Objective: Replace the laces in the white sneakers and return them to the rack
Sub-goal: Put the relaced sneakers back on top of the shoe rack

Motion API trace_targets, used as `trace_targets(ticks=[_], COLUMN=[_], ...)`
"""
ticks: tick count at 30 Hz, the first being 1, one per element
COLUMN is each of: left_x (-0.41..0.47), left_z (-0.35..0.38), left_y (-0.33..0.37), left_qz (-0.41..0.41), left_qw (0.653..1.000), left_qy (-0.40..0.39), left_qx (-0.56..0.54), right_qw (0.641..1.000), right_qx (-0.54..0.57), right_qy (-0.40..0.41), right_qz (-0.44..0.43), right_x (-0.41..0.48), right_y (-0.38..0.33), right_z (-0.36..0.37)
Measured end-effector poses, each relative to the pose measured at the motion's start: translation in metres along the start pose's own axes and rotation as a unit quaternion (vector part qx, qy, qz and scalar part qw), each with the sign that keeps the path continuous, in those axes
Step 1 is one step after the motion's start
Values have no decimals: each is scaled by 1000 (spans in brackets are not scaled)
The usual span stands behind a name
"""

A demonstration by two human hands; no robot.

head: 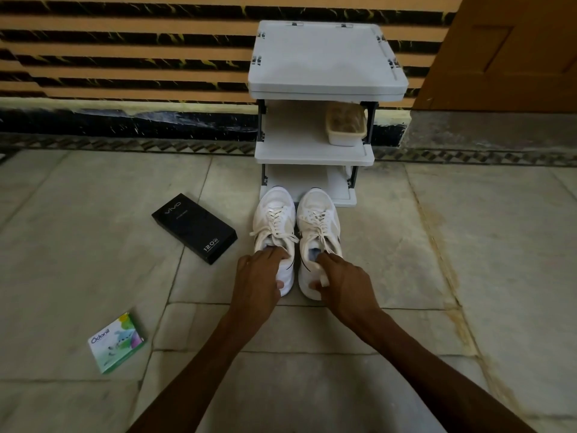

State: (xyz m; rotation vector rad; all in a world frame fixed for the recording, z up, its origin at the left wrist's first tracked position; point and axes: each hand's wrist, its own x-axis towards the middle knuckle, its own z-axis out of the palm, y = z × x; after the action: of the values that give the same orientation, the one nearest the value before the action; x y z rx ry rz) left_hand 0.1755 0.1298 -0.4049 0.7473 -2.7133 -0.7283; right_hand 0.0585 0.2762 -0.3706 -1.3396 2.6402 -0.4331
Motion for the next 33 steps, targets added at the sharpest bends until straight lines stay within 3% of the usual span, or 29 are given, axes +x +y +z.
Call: trace_targets(ticks=[5,9,17,20,27,33], left_x=[-8,-13,-24,-17,44,146], left_z=[-21,-57,-182,-222,-271,-273], left_y=[19,50,137,153,173,163], left_qz=[42,99,149,136,152,125], left_qw=[997,992,981,982,967,974], left_qy=[52,77,98,132,201,178], left_qx=[-44,-11,77,20,34,59], right_qw=[999,995,967,952,956,960], right_qx=[10,-24,-49,-62,-68,-64], right_qy=[32,69,199,240,237,243], right_qz=[-28,-63,-153,-180,-157,-126], right_x=[-3,-14,-37,-36,19,117], right_y=[6,4,-29,-41,-57,-38], right_z=[-10,-46,-181,-231,-296,-299])
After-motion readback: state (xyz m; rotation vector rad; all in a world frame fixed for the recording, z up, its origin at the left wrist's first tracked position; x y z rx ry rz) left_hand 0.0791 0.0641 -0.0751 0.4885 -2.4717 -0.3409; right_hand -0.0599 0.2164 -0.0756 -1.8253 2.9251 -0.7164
